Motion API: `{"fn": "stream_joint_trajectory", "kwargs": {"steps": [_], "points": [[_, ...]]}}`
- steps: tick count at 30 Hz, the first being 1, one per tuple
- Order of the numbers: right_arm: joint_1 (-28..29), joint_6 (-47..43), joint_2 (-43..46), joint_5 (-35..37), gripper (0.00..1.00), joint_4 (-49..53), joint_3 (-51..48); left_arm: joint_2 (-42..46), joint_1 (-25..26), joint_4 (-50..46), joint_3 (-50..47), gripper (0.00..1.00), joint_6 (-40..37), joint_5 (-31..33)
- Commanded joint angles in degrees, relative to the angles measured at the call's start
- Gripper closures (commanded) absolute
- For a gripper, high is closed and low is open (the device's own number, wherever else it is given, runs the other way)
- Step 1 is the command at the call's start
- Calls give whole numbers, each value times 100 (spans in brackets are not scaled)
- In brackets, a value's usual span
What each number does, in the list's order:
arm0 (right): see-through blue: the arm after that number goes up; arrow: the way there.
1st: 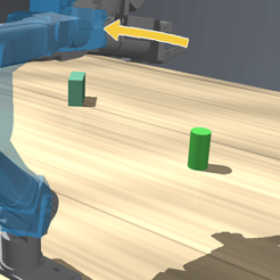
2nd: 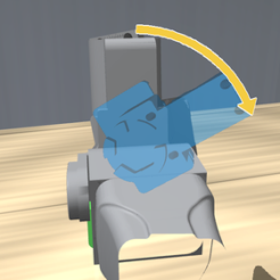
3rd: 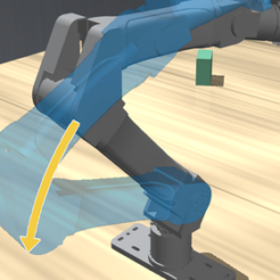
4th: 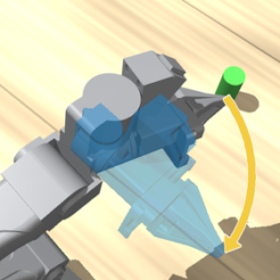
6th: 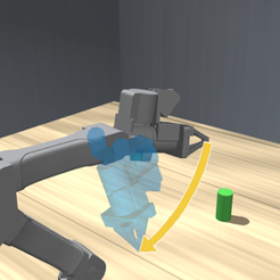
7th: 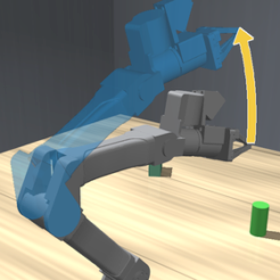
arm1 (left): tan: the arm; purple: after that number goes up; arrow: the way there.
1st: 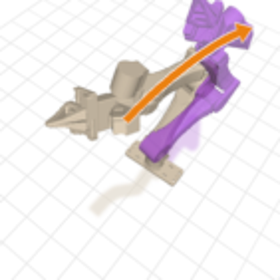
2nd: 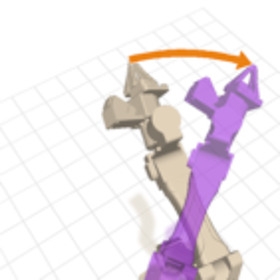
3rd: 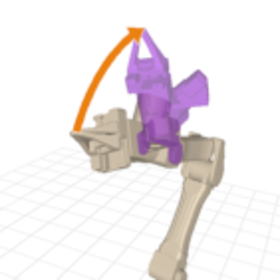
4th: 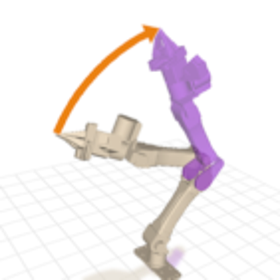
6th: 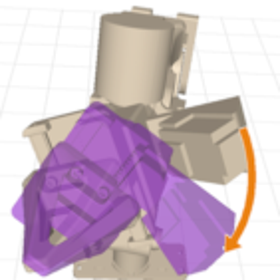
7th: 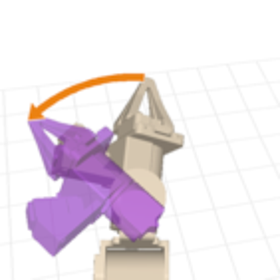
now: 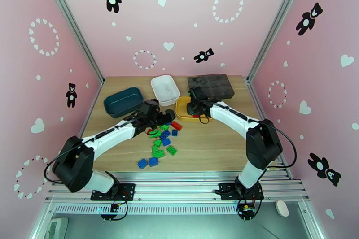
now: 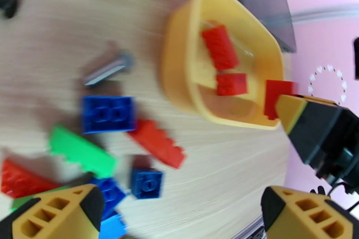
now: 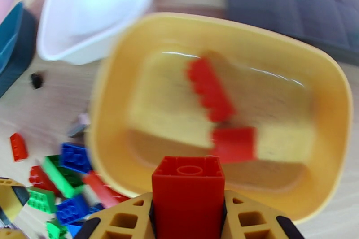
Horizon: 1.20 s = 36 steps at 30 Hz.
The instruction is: Sort the legos into containers by color
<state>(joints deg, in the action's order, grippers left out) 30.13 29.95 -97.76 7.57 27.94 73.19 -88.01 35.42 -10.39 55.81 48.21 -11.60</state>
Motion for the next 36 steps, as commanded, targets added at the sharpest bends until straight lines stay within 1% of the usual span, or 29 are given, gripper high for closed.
{"fn": "stream_joint_trajectory", "kwargs": {"steps": [1, 5, 8, 12, 18, 21, 25, 30, 33, 36], "points": [[-245, -59, 242, -114, 73, -181, -223, -372, 214, 125, 409, 2, -85, -32], [-375, -122, 237, -133, 65, -163, -227, -623, 316, 99, 675, 2, -110, -71], [-368, -163, 231, -107, 56, -122, -168, -534, 317, -14, 709, 2, -187, 62], [-375, -167, 205, -107, 48, -98, -90, -251, 323, -359, 723, 2, -375, 358], [-277, -168, 231, -199, 46, -79, 26, 290, 240, -717, 553, 2, -541, 776], [-94, -205, 216, -188, 46, -35, 144, 528, 136, -860, 432, 2, -584, 957], [241, -257, 107, -108, 44, 90, 371, 760, -41, -1288, 346, 3, -682, 1271], [637, -288, -82, -37, 41, 157, 689, 1058, -314, -1707, 145, 4, -757, 1653], [821, -272, -190, -6, 39, 182, 834, 1173, -451, -2052, 106, 5, -842, 1986], [971, -269, -219, 47, 34, 176, 888, 1150, -479, -2485, 187, 6, -1023, 2465]]}}
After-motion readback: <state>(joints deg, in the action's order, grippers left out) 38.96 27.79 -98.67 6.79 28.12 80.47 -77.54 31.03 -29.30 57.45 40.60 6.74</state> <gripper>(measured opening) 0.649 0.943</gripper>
